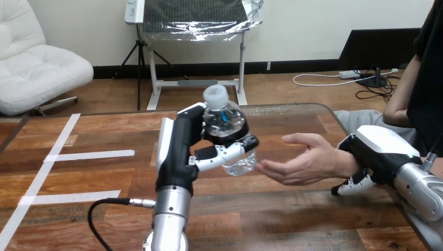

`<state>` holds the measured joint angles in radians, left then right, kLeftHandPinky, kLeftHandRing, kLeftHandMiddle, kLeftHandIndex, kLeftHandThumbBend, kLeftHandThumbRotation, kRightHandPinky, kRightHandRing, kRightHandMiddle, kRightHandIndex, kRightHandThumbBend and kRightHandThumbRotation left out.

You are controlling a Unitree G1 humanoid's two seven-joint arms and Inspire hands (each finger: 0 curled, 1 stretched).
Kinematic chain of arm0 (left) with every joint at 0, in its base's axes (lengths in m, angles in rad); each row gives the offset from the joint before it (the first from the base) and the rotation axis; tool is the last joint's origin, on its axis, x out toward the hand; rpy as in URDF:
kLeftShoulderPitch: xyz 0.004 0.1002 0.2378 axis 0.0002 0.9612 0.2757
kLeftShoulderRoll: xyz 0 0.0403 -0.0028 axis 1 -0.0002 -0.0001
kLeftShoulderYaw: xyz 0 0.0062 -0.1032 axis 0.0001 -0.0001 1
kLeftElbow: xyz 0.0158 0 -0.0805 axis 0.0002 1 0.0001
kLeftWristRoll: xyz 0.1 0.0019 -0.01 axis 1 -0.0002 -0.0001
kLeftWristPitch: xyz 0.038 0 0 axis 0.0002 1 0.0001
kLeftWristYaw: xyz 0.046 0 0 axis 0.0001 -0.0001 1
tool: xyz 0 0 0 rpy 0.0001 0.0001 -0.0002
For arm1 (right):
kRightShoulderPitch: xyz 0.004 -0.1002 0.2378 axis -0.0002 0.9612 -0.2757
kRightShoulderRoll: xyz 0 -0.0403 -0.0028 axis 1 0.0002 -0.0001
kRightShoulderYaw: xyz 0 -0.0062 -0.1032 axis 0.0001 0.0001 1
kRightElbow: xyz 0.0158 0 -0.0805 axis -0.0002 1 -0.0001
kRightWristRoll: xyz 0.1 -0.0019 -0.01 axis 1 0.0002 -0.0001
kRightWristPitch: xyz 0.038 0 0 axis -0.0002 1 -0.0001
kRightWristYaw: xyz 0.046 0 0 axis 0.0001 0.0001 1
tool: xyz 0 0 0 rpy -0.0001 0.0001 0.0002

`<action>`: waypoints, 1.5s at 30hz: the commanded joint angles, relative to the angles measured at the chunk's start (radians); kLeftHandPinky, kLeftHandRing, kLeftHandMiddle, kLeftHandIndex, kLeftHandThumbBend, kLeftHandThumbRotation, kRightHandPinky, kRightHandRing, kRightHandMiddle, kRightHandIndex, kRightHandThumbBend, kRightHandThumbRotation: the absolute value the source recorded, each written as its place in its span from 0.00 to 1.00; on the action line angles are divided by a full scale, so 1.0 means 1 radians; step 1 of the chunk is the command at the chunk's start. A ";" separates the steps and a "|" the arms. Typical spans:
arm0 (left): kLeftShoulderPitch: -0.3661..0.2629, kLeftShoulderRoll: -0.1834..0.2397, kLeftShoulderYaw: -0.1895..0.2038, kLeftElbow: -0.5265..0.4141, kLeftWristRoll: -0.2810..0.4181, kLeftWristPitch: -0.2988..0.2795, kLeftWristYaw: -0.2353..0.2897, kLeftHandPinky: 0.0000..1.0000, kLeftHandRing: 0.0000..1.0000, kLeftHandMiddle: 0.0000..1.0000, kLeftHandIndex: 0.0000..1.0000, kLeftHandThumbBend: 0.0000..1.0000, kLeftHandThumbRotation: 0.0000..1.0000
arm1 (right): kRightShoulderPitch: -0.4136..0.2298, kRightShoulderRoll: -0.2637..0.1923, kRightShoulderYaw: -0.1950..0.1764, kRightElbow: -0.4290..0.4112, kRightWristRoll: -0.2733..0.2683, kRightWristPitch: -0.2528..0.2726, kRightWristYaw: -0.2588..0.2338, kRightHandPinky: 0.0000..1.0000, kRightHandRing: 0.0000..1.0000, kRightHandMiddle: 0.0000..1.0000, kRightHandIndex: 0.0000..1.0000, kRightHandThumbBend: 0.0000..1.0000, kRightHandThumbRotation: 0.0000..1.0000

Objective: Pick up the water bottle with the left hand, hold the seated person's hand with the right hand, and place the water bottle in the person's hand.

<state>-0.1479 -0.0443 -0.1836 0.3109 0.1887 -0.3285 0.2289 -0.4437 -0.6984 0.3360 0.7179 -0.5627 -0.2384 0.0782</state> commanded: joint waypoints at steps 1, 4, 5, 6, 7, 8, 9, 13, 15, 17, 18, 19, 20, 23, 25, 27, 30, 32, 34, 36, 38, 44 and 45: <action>-0.092 -0.079 -0.014 -0.057 -0.007 -0.005 0.002 0.42 0.40 0.42 0.46 0.69 0.00 | -0.010 -0.006 -0.037 -0.038 0.008 0.001 -0.023 0.22 0.28 0.37 0.41 0.74 0.00; -0.093 -0.081 -0.025 -0.048 -0.010 -0.013 0.001 0.42 0.40 0.42 0.46 0.69 0.00 | -0.008 -0.012 -0.036 -0.066 0.000 0.008 -0.022 0.22 0.28 0.37 0.41 0.72 0.00; -0.094 -0.081 -0.030 -0.044 -0.009 -0.016 0.001 0.42 0.40 0.42 0.46 0.69 0.00 | -0.006 -0.015 -0.036 -0.079 -0.005 0.008 -0.023 0.22 0.28 0.37 0.41 0.71 0.00; -0.094 -0.081 -0.034 -0.042 -0.009 -0.018 0.002 0.42 0.40 0.42 0.46 0.69 0.00 | -0.005 -0.017 -0.036 -0.087 -0.008 0.008 -0.024 0.22 0.28 0.36 0.41 0.70 0.00; -0.094 -0.080 -0.037 -0.040 -0.006 -0.020 0.003 0.41 0.40 0.42 0.46 0.69 0.00 | -0.005 -0.019 -0.036 -0.094 -0.008 0.006 -0.022 0.21 0.28 0.36 0.41 0.70 0.00; -0.095 -0.079 -0.038 -0.038 -0.005 -0.021 0.004 0.41 0.40 0.42 0.46 0.69 0.00 | -0.006 -0.020 -0.037 -0.095 -0.008 0.005 -0.021 0.21 0.28 0.36 0.41 0.69 0.00; -0.095 -0.078 -0.039 -0.036 -0.004 -0.022 0.005 0.41 0.40 0.42 0.46 0.69 0.00 | -0.006 -0.020 -0.037 -0.096 -0.008 0.004 -0.020 0.21 0.28 0.36 0.41 0.69 0.00; -0.096 -0.078 -0.043 -0.031 -0.007 -0.024 0.004 0.41 0.40 0.42 0.46 0.69 0.00 | -0.006 -0.023 -0.038 -0.112 -0.011 -0.001 -0.019 0.21 0.27 0.37 0.41 0.69 0.00; -0.096 -0.078 -0.044 -0.030 -0.010 -0.023 0.003 0.42 0.40 0.42 0.46 0.69 0.00 | -0.006 -0.024 -0.038 -0.117 -0.014 -0.004 -0.021 0.21 0.27 0.37 0.41 0.69 0.00; -0.096 -0.080 -0.045 -0.030 -0.013 -0.022 0.002 0.42 0.40 0.42 0.46 0.69 0.00 | -0.007 -0.025 -0.039 -0.131 -0.018 0.005 -0.016 0.21 0.27 0.37 0.41 0.69 0.00; -0.096 -0.080 -0.045 -0.030 -0.013 -0.021 0.002 0.42 0.41 0.42 0.46 0.70 0.00 | -0.007 -0.026 -0.039 -0.135 -0.019 0.007 -0.014 0.21 0.28 0.37 0.41 0.69 0.00; -0.095 -0.080 -0.046 -0.029 -0.014 -0.022 0.001 0.42 0.41 0.42 0.46 0.70 0.00 | -0.006 -0.026 -0.040 -0.142 -0.021 0.007 -0.016 0.21 0.28 0.37 0.42 0.69 0.00; -0.096 -0.079 -0.047 -0.028 -0.014 -0.022 0.000 0.43 0.41 0.42 0.46 0.70 0.00 | -0.006 -0.026 -0.041 -0.145 -0.023 0.006 -0.017 0.21 0.28 0.38 0.41 0.69 0.00; -0.096 -0.078 -0.049 -0.028 -0.013 -0.022 -0.001 0.43 0.41 0.42 0.46 0.70 0.00 | -0.005 -0.025 -0.043 -0.155 -0.028 0.000 -0.026 0.21 0.28 0.38 0.41 0.69 0.00; -0.097 -0.078 -0.050 -0.026 -0.013 -0.024 -0.002 0.43 0.41 0.42 0.46 0.70 0.00 | -0.005 -0.025 -0.044 -0.161 -0.031 -0.005 -0.031 0.21 0.28 0.38 0.41 0.69 0.00; -0.098 -0.078 -0.051 -0.024 -0.012 -0.027 -0.002 0.43 0.41 0.42 0.46 0.69 0.00 | -0.004 -0.024 -0.044 -0.165 -0.033 -0.007 -0.034 0.21 0.28 0.38 0.41 0.69 0.00; -0.099 -0.077 -0.052 -0.022 -0.013 -0.033 -0.004 0.43 0.41 0.42 0.46 0.69 0.00 | -0.003 -0.022 -0.047 -0.170 -0.030 -0.017 -0.039 0.21 0.28 0.38 0.40 0.69 0.00; -0.100 -0.076 -0.054 -0.023 -0.012 -0.032 -0.005 0.43 0.41 0.42 0.46 0.69 0.00 | -0.002 -0.020 -0.049 -0.177 -0.026 -0.014 -0.033 0.21 0.28 0.38 0.40 0.69 0.00; -0.100 -0.076 -0.055 -0.023 -0.011 -0.031 -0.006 0.43 0.41 0.42 0.46 0.69 0.00 | -0.002 -0.021 -0.049 -0.183 -0.028 -0.014 -0.031 0.21 0.28 0.38 0.40 0.69 0.00; -0.101 -0.075 -0.056 -0.022 -0.011 -0.031 -0.006 0.43 0.41 0.42 0.46 0.69 0.00 | -0.002 -0.022 -0.047 -0.187 -0.031 -0.016 -0.033 0.21 0.28 0.38 0.40 0.69 0.00; -0.102 -0.076 -0.056 -0.022 -0.011 -0.031 -0.007 0.43 0.41 0.42 0.46 0.69 0.00 | -0.001 -0.024 -0.045 -0.192 -0.036 -0.023 -0.037 0.21 0.28 0.37 0.39 0.69 0.00; -0.102 -0.081 -0.059 -0.019 -0.016 -0.030 -0.009 0.43 0.41 0.42 0.46 0.69 0.00 | 0.000 -0.026 -0.044 -0.210 -0.046 -0.020 -0.029 0.21 0.28 0.38 0.40 0.70 0.00; -0.102 -0.081 -0.059 -0.019 -0.016 -0.030 -0.009 0.43 0.41 0.42 0.46 0.69 0.00 | 0.000 -0.026 -0.044 -0.212 -0.046 -0.019 -0.028 0.21 0.28 0.38 0.40 0.69 0.00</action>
<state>-0.1597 -0.0433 -0.2357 0.3120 0.1806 -0.3277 0.2171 -0.4179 -0.6989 0.3360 0.5481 -0.6030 -0.2650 0.0715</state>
